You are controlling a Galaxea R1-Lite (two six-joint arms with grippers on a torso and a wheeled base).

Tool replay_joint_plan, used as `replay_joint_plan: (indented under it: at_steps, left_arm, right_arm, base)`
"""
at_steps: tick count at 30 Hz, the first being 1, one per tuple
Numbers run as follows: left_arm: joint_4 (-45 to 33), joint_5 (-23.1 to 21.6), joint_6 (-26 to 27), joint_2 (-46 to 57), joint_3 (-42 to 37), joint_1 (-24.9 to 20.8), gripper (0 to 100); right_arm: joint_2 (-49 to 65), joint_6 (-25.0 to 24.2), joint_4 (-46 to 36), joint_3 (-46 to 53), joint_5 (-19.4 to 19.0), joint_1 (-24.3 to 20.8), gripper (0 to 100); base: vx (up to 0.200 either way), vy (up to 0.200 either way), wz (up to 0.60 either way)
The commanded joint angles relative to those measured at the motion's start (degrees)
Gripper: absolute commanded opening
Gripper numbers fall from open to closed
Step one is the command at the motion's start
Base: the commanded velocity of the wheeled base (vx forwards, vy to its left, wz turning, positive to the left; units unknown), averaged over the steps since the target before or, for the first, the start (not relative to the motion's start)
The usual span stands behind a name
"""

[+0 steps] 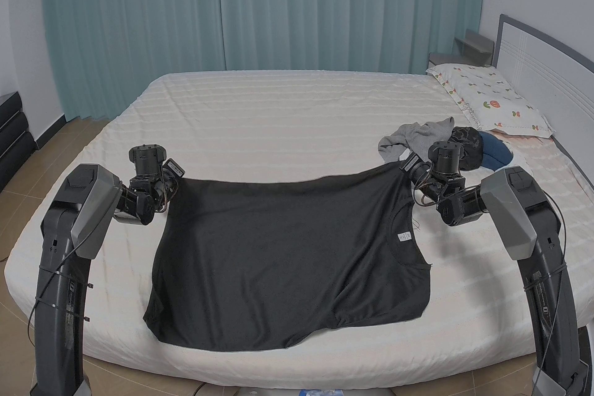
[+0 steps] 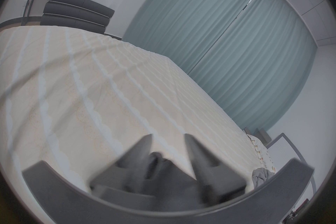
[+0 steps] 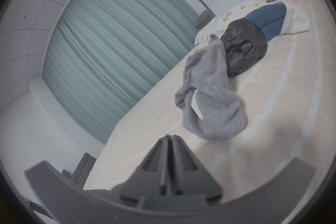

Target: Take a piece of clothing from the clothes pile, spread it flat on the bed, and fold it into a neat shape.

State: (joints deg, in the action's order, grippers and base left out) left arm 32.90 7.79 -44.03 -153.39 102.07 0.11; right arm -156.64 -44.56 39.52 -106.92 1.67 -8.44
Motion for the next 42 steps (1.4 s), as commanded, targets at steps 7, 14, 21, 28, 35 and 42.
replay_joint_plan:
  at_steps: [7, 14, 21, 28, 35, 42]
  left_arm:
    - [-0.29, -0.23, 0.00, -1.82, -0.82, 0.15, 100]
    - [0.41, -3.66, -0.53, 8.37, -15.41, 1.12, 100]
    - [11.66, -7.35, -1.14, 24.55, -44.59, 0.59, 100]
    - [17.28, -8.14, -4.75, 33.60, -63.14, -1.87, 100]
    - [21.77, -8.49, -9.14, 37.38, -75.00, -6.00, 100]
    - [26.95, -10.16, -13.36, 37.73, -83.53, -10.66, 100]
  right_arm:
    - [0.81, -0.18, 0.29, 7.70, -1.14, 0.35, 100]
    - [13.29, -0.79, 6.71, 28.44, -7.12, 3.34, 100]
    - [27.35, -5.28, 15.23, 54.10, -10.55, 2.64, 100]
    - [36.49, -5.80, 22.27, 72.47, -10.55, 1.14, 100]
    - [38.86, -9.76, 31.58, 86.53, -10.90, -0.70, 100]
    - [31.04, -10.73, 46.08, 94.18, -13.45, -0.27, 100]
  base:
    - [0.000, 0.000, 0.00]
    - [0.000, 0.000, 0.00]
    - [0.000, 0.000, 0.00]
    - [0.000, 0.000, 0.00]
    - [0.000, 0.000, 0.00]
    - [0.000, 0.000, 0.00]
